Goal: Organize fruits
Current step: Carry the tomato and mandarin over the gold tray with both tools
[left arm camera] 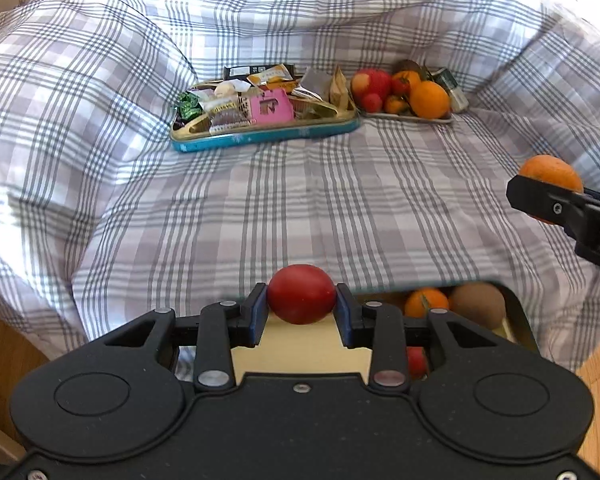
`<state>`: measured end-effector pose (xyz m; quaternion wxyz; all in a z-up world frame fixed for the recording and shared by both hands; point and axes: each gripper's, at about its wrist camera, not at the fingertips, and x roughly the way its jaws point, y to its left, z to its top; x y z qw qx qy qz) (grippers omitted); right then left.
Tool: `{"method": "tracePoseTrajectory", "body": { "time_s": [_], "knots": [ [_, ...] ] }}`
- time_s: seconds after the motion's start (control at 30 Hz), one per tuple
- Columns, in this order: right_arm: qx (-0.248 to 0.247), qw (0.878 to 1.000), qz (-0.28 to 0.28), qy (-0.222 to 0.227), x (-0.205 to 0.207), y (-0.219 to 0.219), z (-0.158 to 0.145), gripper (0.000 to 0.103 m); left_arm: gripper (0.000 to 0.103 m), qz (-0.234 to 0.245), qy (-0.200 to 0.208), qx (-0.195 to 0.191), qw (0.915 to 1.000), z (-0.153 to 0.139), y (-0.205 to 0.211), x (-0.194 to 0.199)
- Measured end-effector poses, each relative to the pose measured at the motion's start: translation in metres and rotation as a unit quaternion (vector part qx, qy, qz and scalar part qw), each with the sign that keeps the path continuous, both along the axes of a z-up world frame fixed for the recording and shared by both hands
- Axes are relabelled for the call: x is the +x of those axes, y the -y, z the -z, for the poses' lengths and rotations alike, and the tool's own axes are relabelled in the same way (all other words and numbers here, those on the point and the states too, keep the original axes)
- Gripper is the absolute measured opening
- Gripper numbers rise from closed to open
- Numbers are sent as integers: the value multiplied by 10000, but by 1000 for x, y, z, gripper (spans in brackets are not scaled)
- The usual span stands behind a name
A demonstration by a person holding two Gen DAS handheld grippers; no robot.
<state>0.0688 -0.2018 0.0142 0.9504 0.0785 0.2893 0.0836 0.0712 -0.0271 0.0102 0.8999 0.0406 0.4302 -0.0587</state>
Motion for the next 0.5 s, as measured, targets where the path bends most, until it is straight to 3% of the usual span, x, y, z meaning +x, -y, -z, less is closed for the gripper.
{"method": "tracePoseTrajectory", "body": {
  "time_s": [0.33,0.5],
  "knots": [
    [161,9991,354,-157,-56,11,2,47,44,174,21,-72,9998,-1,3,-46],
    [6,9983,551,-185,-74,14,8,47,44,266,-122,-118,9995,9,3,-57]
  ]
}}
